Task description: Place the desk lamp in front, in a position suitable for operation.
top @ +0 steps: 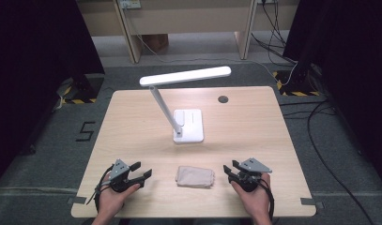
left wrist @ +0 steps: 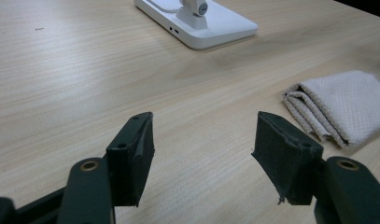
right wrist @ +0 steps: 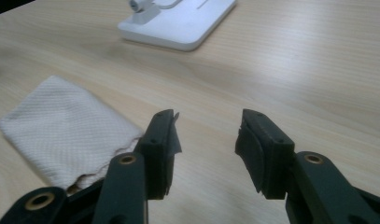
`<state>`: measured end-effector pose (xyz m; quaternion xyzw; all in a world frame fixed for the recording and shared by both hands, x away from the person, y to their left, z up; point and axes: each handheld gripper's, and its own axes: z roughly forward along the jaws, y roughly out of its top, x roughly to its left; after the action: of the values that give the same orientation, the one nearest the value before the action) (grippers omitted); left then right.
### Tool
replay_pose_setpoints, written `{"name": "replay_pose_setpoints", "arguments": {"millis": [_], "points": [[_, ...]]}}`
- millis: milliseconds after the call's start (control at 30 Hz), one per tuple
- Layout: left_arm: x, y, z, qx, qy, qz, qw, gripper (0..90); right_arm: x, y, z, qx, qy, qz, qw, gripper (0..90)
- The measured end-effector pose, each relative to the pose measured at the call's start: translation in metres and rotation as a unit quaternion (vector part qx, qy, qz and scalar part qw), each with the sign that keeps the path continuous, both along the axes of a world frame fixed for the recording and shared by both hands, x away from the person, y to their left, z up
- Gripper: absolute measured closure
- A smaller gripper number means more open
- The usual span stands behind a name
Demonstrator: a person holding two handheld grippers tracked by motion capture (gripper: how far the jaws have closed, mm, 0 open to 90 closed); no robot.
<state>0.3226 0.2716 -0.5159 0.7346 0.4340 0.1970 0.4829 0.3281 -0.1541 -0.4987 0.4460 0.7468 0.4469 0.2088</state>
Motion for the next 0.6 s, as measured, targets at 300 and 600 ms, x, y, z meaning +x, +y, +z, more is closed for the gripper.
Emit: {"name": "replay_pose_setpoints", "arguments": {"millis": [300,600], "points": [[-0.002,-0.002,-0.003,-0.002,0.003,-0.007,1.0,38.3,-0.005,0.014,0.006,-0.003,-0.001,0.013,0.9999,62.4],[0.005,-0.005,-0.001,-0.01,0.013,-0.02,0.9997,41.2,0.003,0.011,0.006,0.025,0.02,-0.001,0.9995,55.5]]}}
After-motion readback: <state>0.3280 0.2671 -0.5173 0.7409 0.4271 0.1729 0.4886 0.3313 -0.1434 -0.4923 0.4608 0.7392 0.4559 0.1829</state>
